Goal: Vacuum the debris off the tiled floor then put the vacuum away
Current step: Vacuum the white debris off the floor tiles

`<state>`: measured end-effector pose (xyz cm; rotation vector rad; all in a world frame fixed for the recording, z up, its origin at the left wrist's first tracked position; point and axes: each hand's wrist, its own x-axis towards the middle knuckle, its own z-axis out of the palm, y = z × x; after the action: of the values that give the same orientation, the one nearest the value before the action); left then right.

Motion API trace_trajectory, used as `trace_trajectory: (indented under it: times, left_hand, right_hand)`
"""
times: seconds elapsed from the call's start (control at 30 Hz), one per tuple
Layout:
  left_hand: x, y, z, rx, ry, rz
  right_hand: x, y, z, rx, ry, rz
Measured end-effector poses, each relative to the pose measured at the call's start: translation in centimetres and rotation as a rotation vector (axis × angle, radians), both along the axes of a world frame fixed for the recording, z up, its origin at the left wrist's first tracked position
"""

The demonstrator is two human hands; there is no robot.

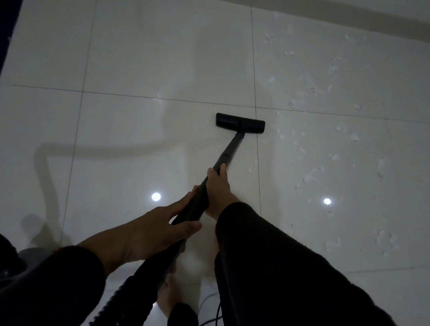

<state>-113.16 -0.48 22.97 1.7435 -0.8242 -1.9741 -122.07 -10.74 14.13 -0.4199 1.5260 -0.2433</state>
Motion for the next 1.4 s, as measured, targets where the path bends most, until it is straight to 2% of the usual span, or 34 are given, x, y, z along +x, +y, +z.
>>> trace_trajectory:
  times: [0.17, 0.53, 0.73, 1.03, 1.23, 1.4]
  left_hand:
    - [-0.6, 2.8, 0.1, -0.047, -0.033, -0.061]
    - [-4.8, 8.1, 0.3, -0.033, -0.079, -0.093]
    - [-8.3, 10.6, 1.1, 0.040, -0.030, 0.000]
    - [-13.0, 14.4, 1.8, 0.041, -0.076, -0.053]
    - [-13.6, 16.5, 1.9, 0.078, -0.014, -0.036]
    - [-12.7, 18.0, 2.0, 0.062, -0.025, -0.109]
  right_hand:
    - [-0.9, 3.3, -0.2, -0.066, -0.103, -0.063]
    - [-5.1, 8.6, -0.2, -0.002, -0.034, -0.093]
    - [-8.7, 11.1, 0.1, -0.010, -0.068, -0.037]
    - [-13.3, 14.9, 0.5, 0.028, -0.111, -0.063]
    - [-14.4, 17.4, 0.5, 0.031, -0.094, -0.106]
    - [-14.0, 19.6, 0.9, 0.035, -0.083, -0.187]
